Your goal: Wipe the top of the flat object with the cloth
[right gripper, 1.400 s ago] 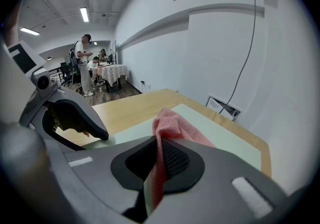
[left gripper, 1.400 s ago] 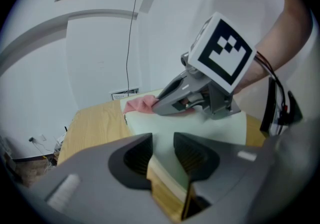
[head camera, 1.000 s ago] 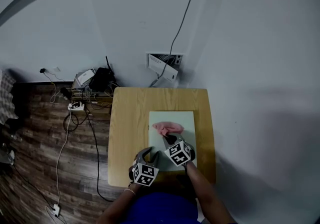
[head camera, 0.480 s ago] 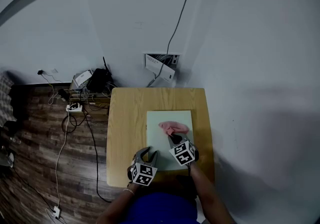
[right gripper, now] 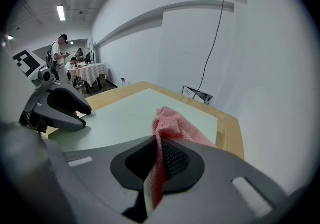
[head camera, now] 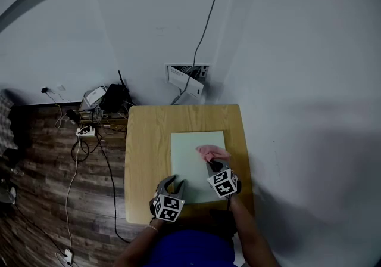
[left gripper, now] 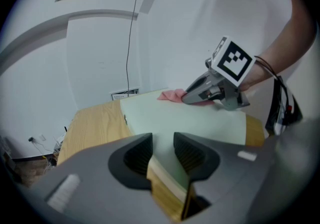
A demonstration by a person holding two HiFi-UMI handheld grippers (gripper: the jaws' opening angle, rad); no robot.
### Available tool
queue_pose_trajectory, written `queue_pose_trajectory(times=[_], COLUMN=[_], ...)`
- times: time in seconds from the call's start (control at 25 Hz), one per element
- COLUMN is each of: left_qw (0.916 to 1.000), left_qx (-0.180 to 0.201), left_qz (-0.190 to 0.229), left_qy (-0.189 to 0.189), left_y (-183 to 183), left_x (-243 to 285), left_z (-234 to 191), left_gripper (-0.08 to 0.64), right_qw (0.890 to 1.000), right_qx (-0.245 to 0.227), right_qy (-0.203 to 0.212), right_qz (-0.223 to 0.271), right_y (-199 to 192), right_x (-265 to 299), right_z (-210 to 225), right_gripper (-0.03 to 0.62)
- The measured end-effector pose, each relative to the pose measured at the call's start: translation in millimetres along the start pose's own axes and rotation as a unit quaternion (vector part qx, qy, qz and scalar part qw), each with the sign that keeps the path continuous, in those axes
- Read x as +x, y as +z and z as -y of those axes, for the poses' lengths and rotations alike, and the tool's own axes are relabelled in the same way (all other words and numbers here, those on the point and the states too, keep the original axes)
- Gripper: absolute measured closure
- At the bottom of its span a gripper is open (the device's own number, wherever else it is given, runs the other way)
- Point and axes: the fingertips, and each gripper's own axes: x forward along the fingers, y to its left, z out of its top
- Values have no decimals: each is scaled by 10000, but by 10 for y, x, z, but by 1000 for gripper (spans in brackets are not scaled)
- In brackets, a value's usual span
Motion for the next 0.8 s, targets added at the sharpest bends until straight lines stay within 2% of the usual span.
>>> queue_pose_trajectory(times=[0.44, 0.8], left_qw=[10000, 10000], left_qx=[-11, -16], left_qz=[20, 4], left_qy=[-3, -2], left_y=[2, 1], left_x=[-13, 19], left_z=[-4, 8], left_gripper=[426, 426], right_qw=[9981, 9977], right_qx=[519, 473], right_qy=[-331, -476], right_qz=[-8, 54], right_y=[-296, -328], right_x=[-193, -171], right_z=[282, 320], right_gripper=[575, 575])
